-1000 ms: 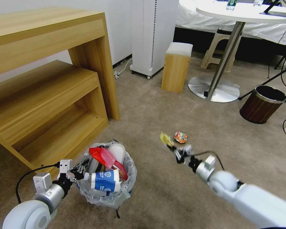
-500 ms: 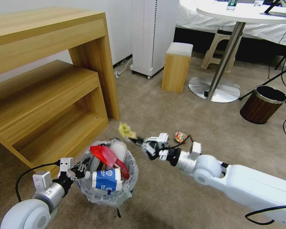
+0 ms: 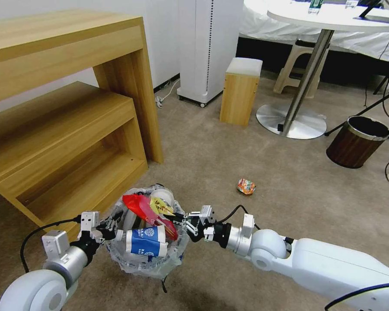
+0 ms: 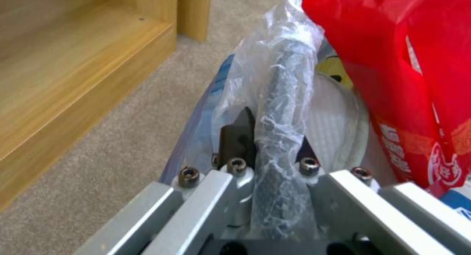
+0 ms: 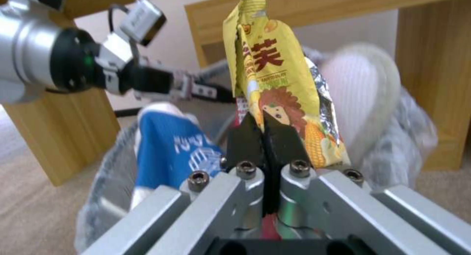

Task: Pick up the trash bin and place the garbage on the floor into it.

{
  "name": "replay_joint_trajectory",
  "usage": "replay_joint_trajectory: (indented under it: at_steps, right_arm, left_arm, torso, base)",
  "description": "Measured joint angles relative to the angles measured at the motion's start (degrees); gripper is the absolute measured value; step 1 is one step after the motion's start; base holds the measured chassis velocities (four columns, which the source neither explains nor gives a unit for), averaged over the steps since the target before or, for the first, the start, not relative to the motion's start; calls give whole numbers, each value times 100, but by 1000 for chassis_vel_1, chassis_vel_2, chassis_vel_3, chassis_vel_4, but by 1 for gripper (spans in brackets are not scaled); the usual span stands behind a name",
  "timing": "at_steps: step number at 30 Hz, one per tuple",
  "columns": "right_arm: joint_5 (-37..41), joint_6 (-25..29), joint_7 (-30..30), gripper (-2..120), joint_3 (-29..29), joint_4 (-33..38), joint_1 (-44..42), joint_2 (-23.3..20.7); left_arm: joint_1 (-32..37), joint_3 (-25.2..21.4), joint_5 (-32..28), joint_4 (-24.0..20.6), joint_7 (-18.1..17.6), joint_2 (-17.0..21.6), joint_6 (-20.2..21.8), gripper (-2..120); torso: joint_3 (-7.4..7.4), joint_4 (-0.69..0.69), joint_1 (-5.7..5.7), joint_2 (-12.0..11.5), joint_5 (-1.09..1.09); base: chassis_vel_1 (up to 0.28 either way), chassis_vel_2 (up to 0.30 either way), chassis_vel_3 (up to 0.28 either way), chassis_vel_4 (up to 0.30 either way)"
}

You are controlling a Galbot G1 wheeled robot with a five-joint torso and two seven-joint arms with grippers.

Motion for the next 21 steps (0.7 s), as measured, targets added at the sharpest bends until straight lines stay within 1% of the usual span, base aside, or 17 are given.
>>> replay_joint_trajectory:
  at_steps: [5, 9, 10, 11, 12, 13, 15, 16, 17, 18, 19, 20, 21]
  right_arm:
    - [-35, -9, 33, 0, -9, -95, -89, 11]
    - [-90, -6, 49, 17, 15, -170, -231, -1]
    - [-90, -6, 49, 17, 15, -170, -231, -1]
    - [-99, -6, 48, 24, 34, -172, -254, -5]
    - [-110, -6, 48, 26, 71, -168, -276, -5]
    - [-110, -6, 48, 26, 71, -168, -276, -5]
    - [-115, -15, 49, 35, 145, -112, -306, -10]
    - [-130, -14, 50, 44, 197, -97, -336, -19]
    - [-130, -14, 50, 44, 197, -97, -336, -19]
    - [-146, -9, 52, 48, 261, -84, -369, -32]
    - [-150, -7, 52, 48, 289, -77, -382, -38]
    - [-162, -2, 52, 57, 449, -33, -468, -72]
    - [-162, -2, 52, 57, 449, -33, -468, -72]
  left_arm:
    - [-9, -2, -16, -8, 0, -2, 1, 3]
    - [-35, 2, -57, -8, -19, 1, 11, 3]
    - [-35, 2, -57, -8, -19, 1, 11, 3]
    - [-37, 9, -57, -2, -20, -2, 13, 3]
    - [-38, 14, -56, 13, -20, -8, 14, 3]
    - [-38, 14, -56, 13, -20, -8, 14, 3]
    - [-41, 21, -49, 37, -21, -13, 20, 3]
    - [-46, 21, -48, 50, -21, -13, 25, 3]
    - [-46, 21, -48, 50, -21, -13, 25, 3]
    - [-47, 16, -49, 61, -20, -5, 30, 3]
    - [-47, 13, -50, 69, -20, 1, 31, 3]
    - [-43, -2, -50, 97, -20, 24, 33, 3]
    - [-43, -2, -50, 97, -20, 24, 33, 3]
  torso:
    - [0, 0, 0, 0, 1]
    - [0, 0, 0, 0, 1]
    - [0, 0, 0, 0, 1]
    - [0, 0, 0, 0, 1]
    - [0, 0, 0, 0, 1]
    - [0, 0, 0, 0, 1]
    - [0, 0, 0, 0, 0]
    - [0, 0, 0, 0, 1]
    - [0, 0, 0, 0, 1]
    - [0, 0, 0, 0, 1]
    - [0, 0, 0, 0, 1]
    - [0, 0, 0, 0, 1]
    - [0, 0, 0, 0, 1]
  base:
    - [0, 0, 0, 0]
    - [0, 0, 0, 0]
    - [0, 0, 0, 0]
    - [0, 0, 0, 0]
    - [0, 0, 0, 0]
    - [0, 0, 0, 0]
    - [0, 0, 0, 0]
    - [0, 0, 0, 0]
    - [0, 0, 0, 0]
    - [0, 0, 0, 0]
    - [0, 0, 0, 0]
    - [0, 0, 0, 0]
    - [0, 0, 0, 0]
